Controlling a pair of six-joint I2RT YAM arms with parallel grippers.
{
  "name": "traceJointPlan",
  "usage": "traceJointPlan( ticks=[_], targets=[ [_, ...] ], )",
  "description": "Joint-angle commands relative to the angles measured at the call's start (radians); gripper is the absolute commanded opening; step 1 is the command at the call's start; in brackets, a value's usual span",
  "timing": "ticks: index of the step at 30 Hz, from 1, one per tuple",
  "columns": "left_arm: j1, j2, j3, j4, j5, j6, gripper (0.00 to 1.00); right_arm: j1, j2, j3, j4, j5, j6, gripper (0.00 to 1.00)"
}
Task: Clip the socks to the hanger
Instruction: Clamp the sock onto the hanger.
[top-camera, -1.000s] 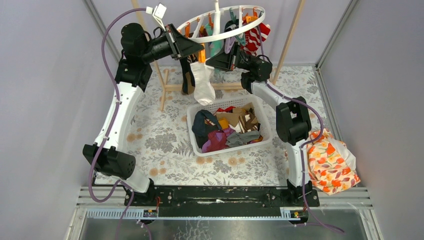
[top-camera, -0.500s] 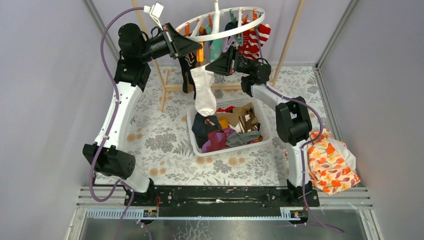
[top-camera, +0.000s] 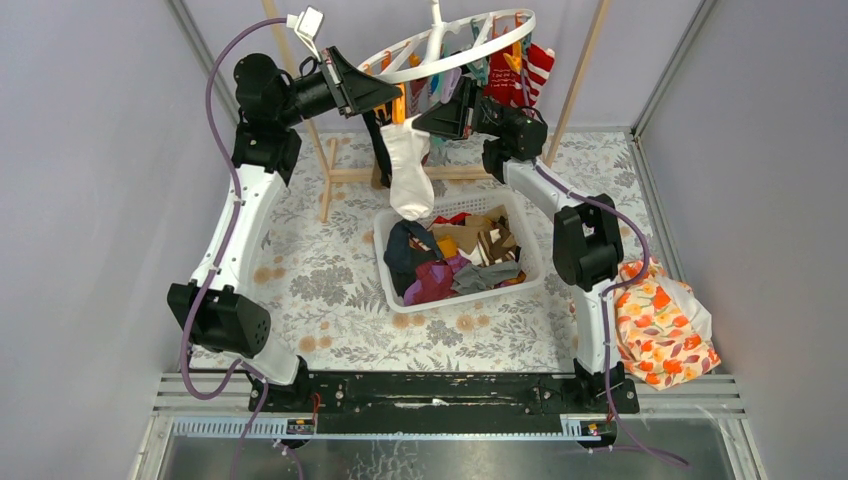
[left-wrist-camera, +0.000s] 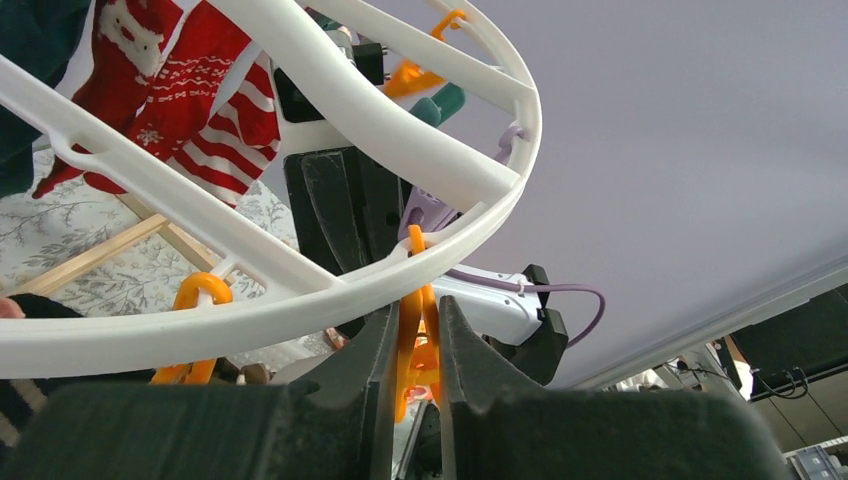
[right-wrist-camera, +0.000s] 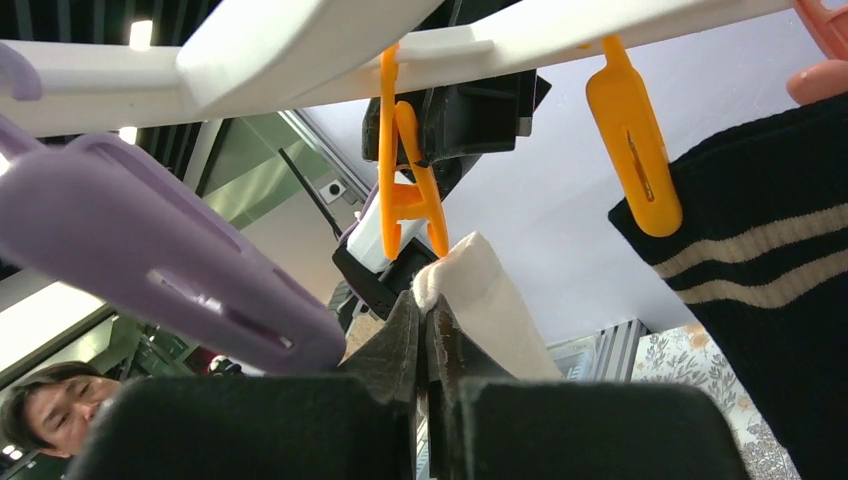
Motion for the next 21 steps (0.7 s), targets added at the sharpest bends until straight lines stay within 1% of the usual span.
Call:
traceJointPlan(
  ticks=[1, 6, 11, 17, 21],
  targets=[
    [-0.002, -0.007, -0.005, 0.129, 0.096, -0.047, 0.00, 0.006, 0.003, 0.071, 0.130, 0.041, 0.021, 0.00],
    [-0.002, -0.005, -0.016, 0.154, 0.097, -0.068, 0.00, 0.006, 0.009, 0.066, 0.131, 0.076, 0.010, 0.00],
    [-0.002, -0.006, -0.032, 0.170, 0.097, -0.079, 0.00, 0.010, -0.004, 0.021, 0.131, 0.116, -0.020, 0.00],
    [-0.002, -0.012, -0.051, 0.187, 0.098, -0.086, 0.00, 0.015, -0.012, 0.004, 0.131, 0.108, -0.025, 0.00],
    [-0.002, -0.011, -0.049, 0.200, 0.100, -0.098, 0.00, 0.015, -0.029, -0.042, 0.131, 0.106, -0.038, 0.00]
  ],
)
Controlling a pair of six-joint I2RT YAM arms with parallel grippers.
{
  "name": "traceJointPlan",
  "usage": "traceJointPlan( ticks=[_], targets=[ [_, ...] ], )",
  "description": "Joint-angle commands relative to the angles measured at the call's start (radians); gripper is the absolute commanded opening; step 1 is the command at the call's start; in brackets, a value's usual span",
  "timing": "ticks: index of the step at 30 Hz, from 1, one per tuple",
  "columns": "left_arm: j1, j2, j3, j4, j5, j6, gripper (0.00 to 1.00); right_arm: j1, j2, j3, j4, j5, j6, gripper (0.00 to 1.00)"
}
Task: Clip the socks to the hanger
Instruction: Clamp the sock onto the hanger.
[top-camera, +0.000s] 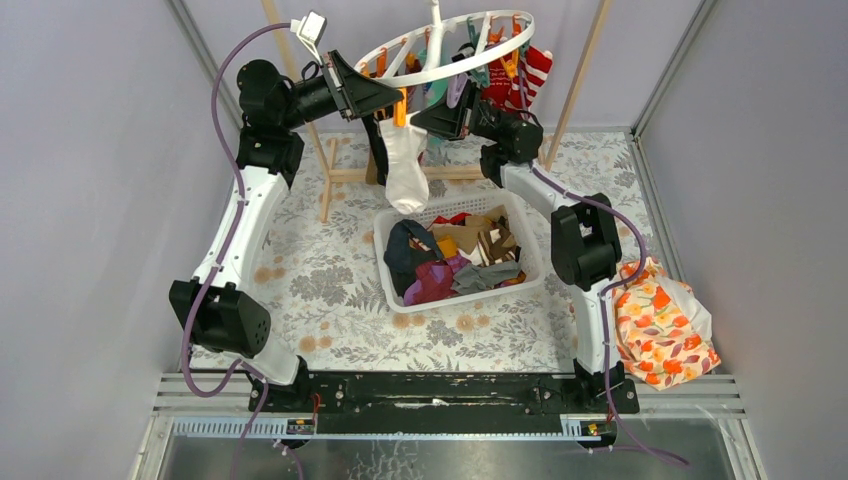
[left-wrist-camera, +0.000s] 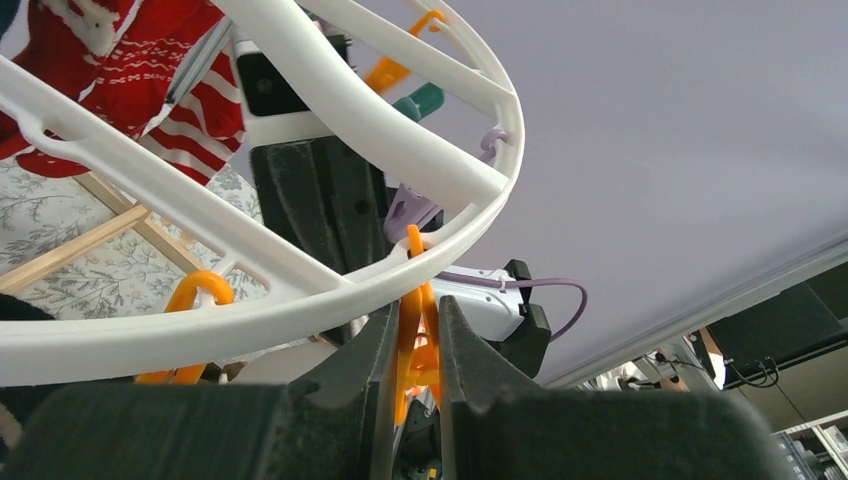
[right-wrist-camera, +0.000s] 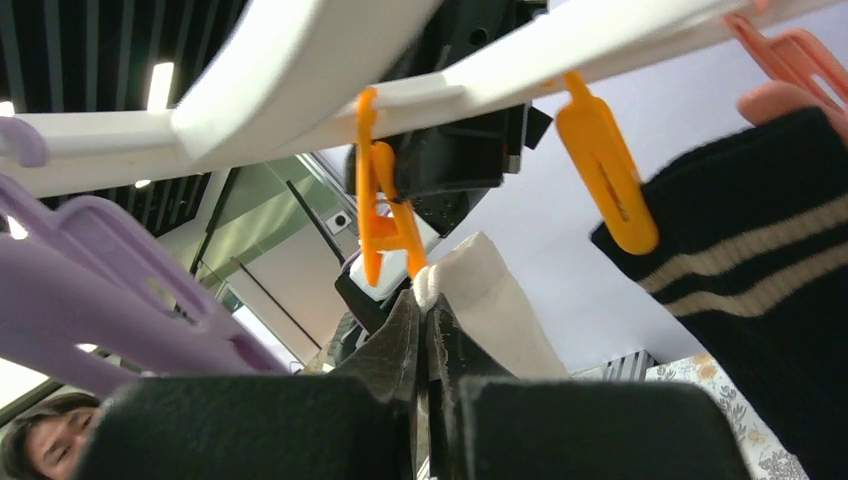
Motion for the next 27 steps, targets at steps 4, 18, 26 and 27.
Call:
traceJointPlan(
  ticks=[4, 18, 26, 27],
  targets=[
    [-0.003, -0.014, 0.012, 0.100, 0.078, -0.015, 0.00, 0.008, -0.106, -0.174, 0.127, 0.024, -0.083, 0.00],
    [-0.014, -0.068, -0.019, -0.217, -0.181, 0.215, 0.00, 0.086, -0.511, -0.901, -0.143, 0.533, -0.700, 0.00],
    [-0.042, -0.080, -0.004, -0.378, -0.284, 0.332, 0.00, 0.191, -0.727, -0.835, -0.676, 0.774, -1.200, 0.00],
    [-0.046, -0.078, -0.001, -0.389, -0.293, 0.341, 0.00, 0.192, -0.734, -0.817, -0.706, 0.790, -1.226, 0.00]
  ],
)
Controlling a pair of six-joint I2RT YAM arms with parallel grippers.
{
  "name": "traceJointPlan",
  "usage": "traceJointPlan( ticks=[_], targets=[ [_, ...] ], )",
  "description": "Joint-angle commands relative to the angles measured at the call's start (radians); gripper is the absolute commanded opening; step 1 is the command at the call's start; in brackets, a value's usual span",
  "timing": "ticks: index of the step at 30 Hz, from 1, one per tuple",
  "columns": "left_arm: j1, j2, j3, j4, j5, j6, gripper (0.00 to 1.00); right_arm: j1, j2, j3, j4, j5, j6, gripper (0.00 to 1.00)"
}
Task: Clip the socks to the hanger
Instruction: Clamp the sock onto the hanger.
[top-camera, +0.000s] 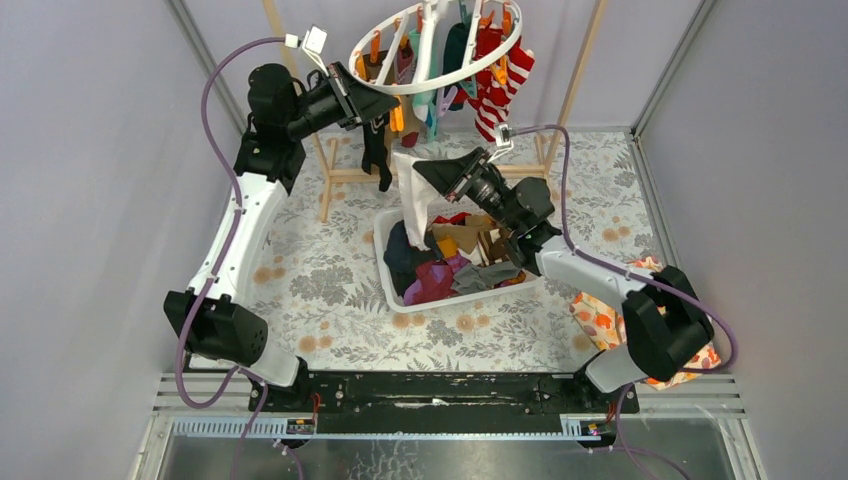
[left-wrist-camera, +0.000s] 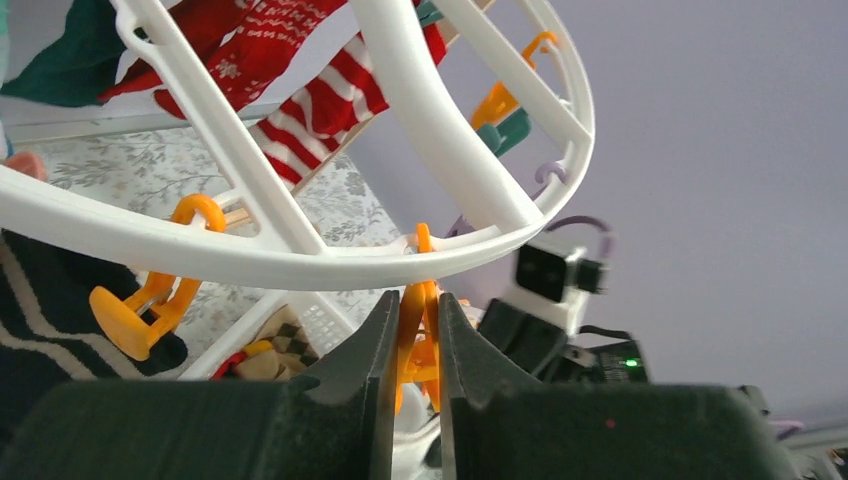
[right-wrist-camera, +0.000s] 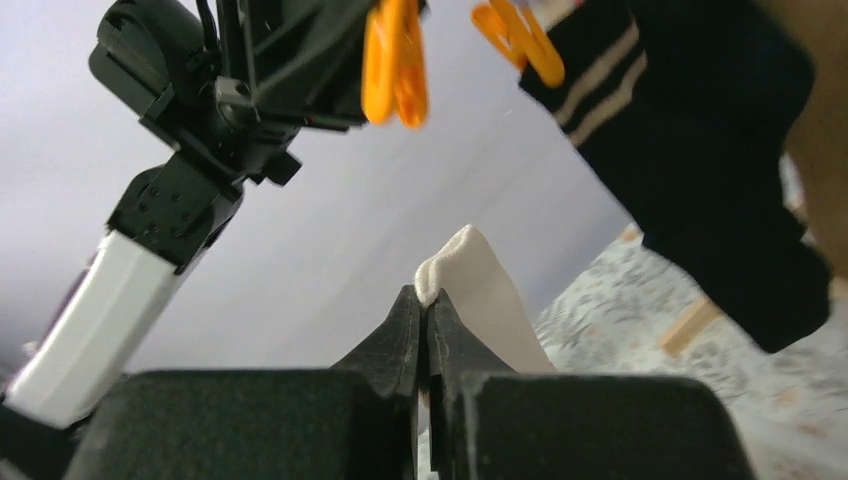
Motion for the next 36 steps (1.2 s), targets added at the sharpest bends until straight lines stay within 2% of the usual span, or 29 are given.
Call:
traceJointPlan(
  ticks=[1, 21, 36],
  targets=[
    [-0.027, -0.027, 0.024, -0.115, -0.060, 0.098, 0.00, 0.011, -0.077, 0.112, -0.234, 0.176, -0.304, 0.00],
    [-0.098, -0.004, 0.065, -0.174, -0.185, 0.152, 0.00, 0.066, -0.086, 0.273, -0.403, 0.251, -0.454, 0.00],
    [-0.114, 0.012, 0.086, -0.188, -0.215, 0.170, 0.00, 0.071, -0.113, 0.292, -0.442, 0.261, -0.474, 0.00]
  ],
)
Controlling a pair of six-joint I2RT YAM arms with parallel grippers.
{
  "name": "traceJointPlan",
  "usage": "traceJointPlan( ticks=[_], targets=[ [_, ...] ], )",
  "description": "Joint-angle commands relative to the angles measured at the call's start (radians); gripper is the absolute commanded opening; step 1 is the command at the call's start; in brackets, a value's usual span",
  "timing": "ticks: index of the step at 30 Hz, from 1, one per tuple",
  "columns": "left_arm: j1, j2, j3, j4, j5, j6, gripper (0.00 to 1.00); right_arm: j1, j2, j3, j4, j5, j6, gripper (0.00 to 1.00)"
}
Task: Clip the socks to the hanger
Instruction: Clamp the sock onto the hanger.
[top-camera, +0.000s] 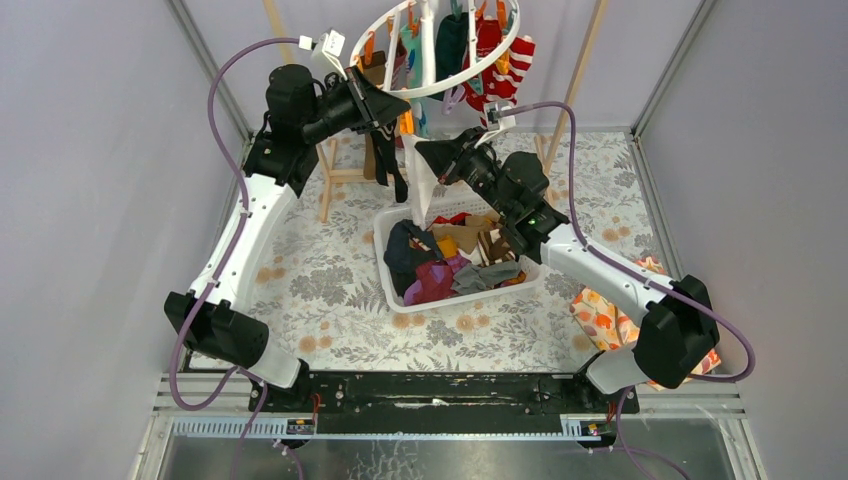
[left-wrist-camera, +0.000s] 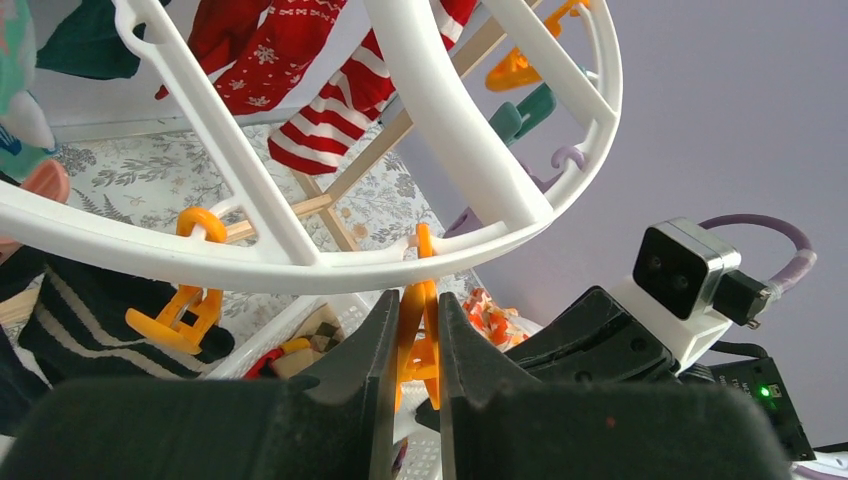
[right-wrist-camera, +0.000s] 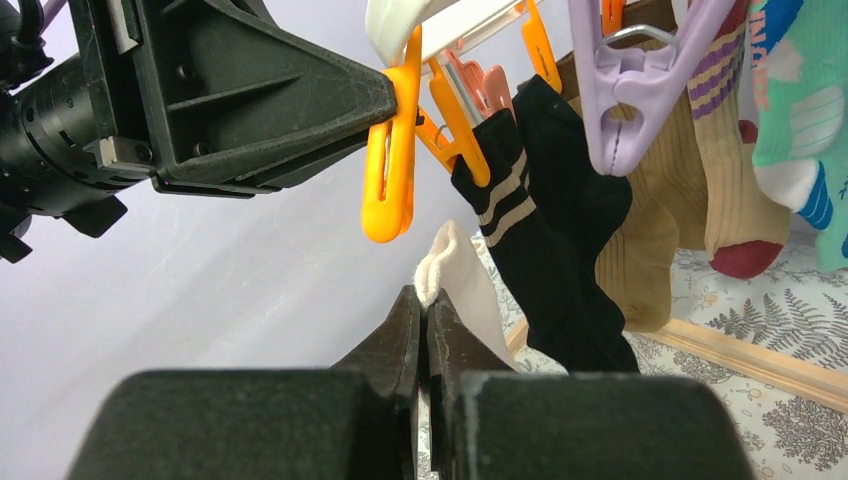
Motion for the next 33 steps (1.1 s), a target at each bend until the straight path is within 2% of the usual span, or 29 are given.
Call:
traceJointPlan(
  ticks=[1, 27, 33],
  targets=[
    [-0.016, 0.012, 0.041, -0.037, -0.015, 0.034, 0.00, 0.010, -0.050, 0.059, 0.029, 0.018, -0.021, 0.00],
    [-0.033, 0.015, 0.053, -0.061, -0.064, 0.066, 0.00, 0.031, -0.059, 0.107, -0.010, 0.014, -0.046, 0.00],
    [-0.036, 0.012, 0.055, -0.061, -0.078, 0.067, 0.00, 0.033, -0.063, 0.074, -0.026, 0.043, -0.062, 0.00]
  ],
)
